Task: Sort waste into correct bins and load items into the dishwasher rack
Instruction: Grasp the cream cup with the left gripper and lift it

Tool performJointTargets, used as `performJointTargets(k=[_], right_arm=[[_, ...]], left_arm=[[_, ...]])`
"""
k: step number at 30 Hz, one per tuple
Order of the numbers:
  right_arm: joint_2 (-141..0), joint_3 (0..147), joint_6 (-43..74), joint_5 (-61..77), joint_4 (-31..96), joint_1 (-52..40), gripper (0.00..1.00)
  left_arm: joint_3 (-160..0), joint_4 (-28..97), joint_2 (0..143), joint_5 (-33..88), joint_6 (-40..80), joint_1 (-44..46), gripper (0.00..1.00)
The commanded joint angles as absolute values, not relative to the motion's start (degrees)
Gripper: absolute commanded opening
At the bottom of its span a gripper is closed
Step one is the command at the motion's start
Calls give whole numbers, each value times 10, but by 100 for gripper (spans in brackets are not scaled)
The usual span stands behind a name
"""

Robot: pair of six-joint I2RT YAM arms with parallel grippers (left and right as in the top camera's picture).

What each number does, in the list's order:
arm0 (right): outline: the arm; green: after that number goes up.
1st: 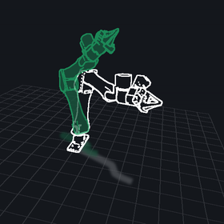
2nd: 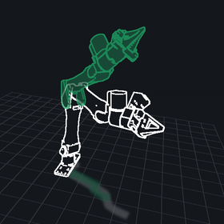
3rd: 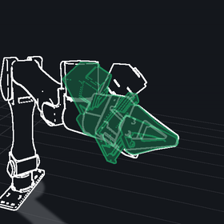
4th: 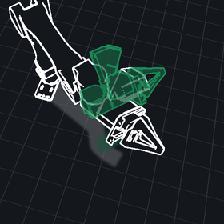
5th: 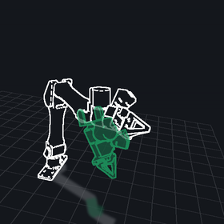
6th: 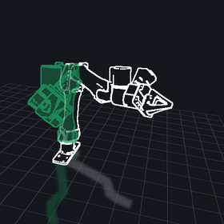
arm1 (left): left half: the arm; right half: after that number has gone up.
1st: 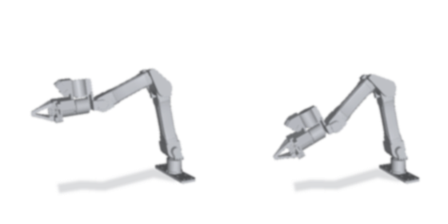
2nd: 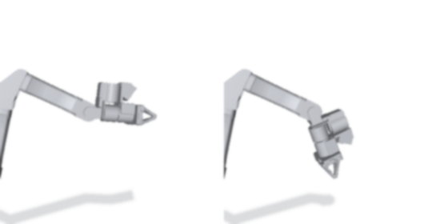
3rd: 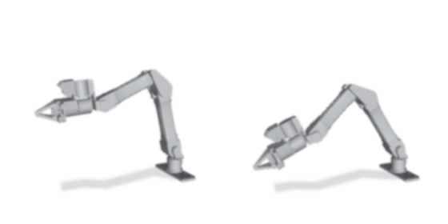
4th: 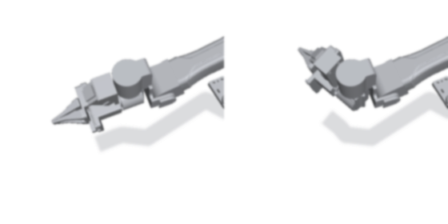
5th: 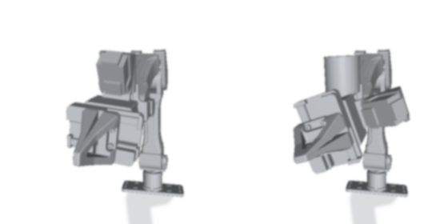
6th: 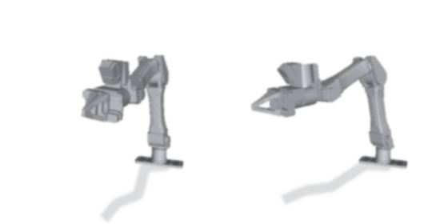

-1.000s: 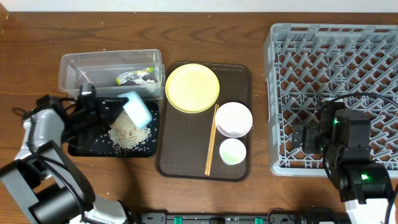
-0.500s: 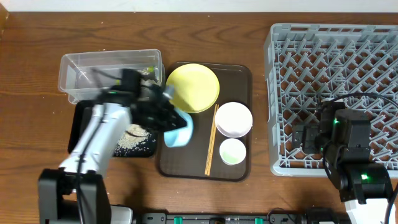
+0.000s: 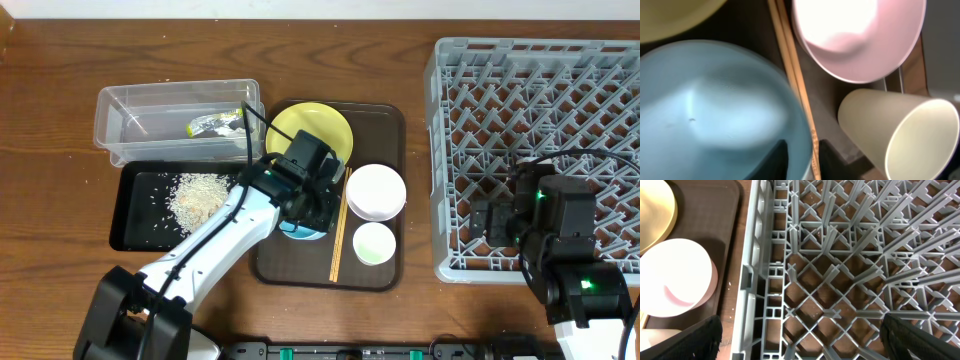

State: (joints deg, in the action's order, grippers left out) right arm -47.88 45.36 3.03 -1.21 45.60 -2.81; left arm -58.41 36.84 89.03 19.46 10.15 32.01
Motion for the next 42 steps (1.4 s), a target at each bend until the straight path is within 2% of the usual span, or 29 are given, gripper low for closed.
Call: performJointTargets(k=[1, 8, 12, 21, 29, 31, 34, 42], right_arm=[[-475, 467, 38, -10, 456, -23, 99], [-475, 467, 38, -10, 457, -23, 99], [-475, 467, 38, -10, 457, -23, 99], [-475, 467, 38, -10, 457, -23, 99], [-475, 467, 38, -10, 457, -23, 99], [-475, 467, 38, -10, 457, -23, 99], [-475, 467, 38, -10, 458, -23, 99], [-475, 467, 38, -10, 460, -23, 99]], left_arm=[[-587, 360, 895, 159, 113, 321, 36], [-604, 361, 886, 150, 103, 321, 50], [-621, 359, 868, 191, 86, 322, 56], [-617, 372, 867, 216, 86, 376, 57], [-594, 370, 894, 184, 89, 429, 56], [-594, 368, 905, 184, 89, 433, 55], [-594, 366, 923, 184, 90, 435, 44], [-594, 363, 945, 184, 107, 435, 22]])
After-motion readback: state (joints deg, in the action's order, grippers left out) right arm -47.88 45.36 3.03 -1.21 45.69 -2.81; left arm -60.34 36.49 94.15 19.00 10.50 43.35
